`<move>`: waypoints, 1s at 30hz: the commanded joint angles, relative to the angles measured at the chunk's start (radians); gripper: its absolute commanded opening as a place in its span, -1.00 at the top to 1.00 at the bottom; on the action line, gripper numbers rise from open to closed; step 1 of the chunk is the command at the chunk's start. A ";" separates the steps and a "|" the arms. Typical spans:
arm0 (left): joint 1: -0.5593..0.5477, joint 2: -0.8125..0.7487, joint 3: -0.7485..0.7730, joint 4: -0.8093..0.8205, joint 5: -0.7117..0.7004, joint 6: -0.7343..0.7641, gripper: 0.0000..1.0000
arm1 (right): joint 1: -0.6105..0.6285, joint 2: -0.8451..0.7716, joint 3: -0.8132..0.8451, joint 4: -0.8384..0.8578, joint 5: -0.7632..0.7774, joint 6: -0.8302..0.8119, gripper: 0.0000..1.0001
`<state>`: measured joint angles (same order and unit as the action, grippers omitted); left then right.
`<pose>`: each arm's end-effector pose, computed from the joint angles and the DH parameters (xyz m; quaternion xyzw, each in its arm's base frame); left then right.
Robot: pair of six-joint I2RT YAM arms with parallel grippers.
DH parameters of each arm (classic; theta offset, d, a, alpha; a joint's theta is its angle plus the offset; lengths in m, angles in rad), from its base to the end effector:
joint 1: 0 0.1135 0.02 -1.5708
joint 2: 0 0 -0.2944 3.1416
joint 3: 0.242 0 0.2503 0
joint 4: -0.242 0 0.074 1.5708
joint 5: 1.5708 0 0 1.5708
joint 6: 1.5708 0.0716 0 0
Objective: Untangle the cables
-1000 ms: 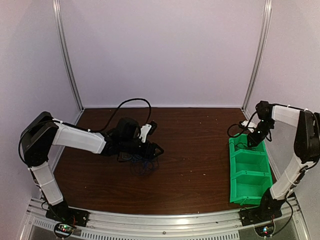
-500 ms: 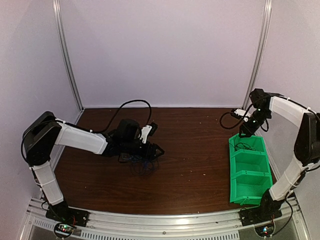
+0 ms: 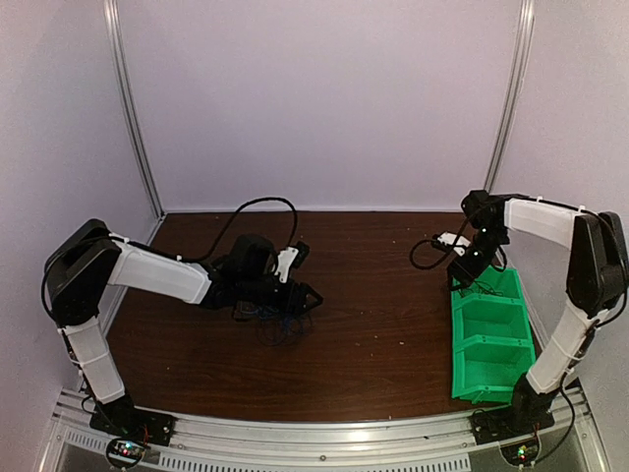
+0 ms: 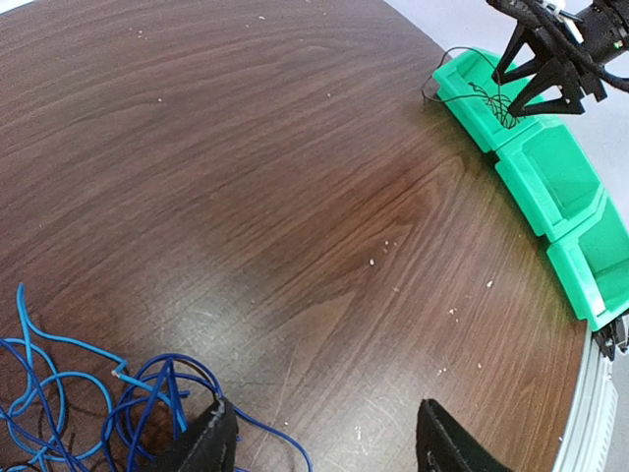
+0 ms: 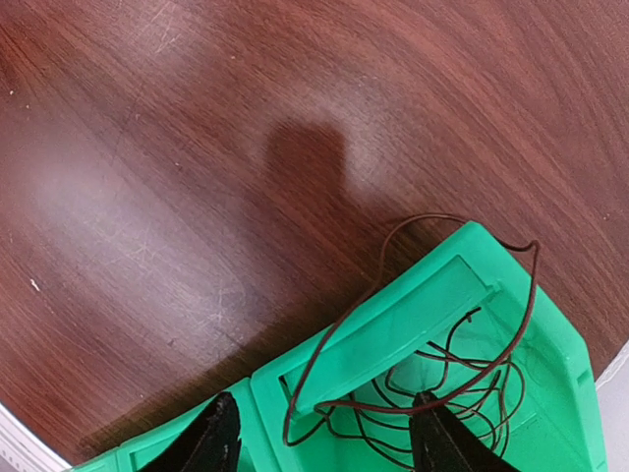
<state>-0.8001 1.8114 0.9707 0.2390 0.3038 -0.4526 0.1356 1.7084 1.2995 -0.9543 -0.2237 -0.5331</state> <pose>0.2732 -0.3121 0.1778 0.2206 0.8493 -0.3784 0.2945 0.3316 0.0613 0.2228 -0.3353 0.9299 0.0885 0.1229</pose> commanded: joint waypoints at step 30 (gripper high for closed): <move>0.002 0.026 0.003 0.046 0.016 -0.003 -0.27 | 0.055 -0.140 0.015 0.108 0.177 0.056 1.00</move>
<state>-0.8001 1.8198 0.9607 0.2466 0.3111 -0.4591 0.2047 1.6901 1.2755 -0.8440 -0.0841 -0.4728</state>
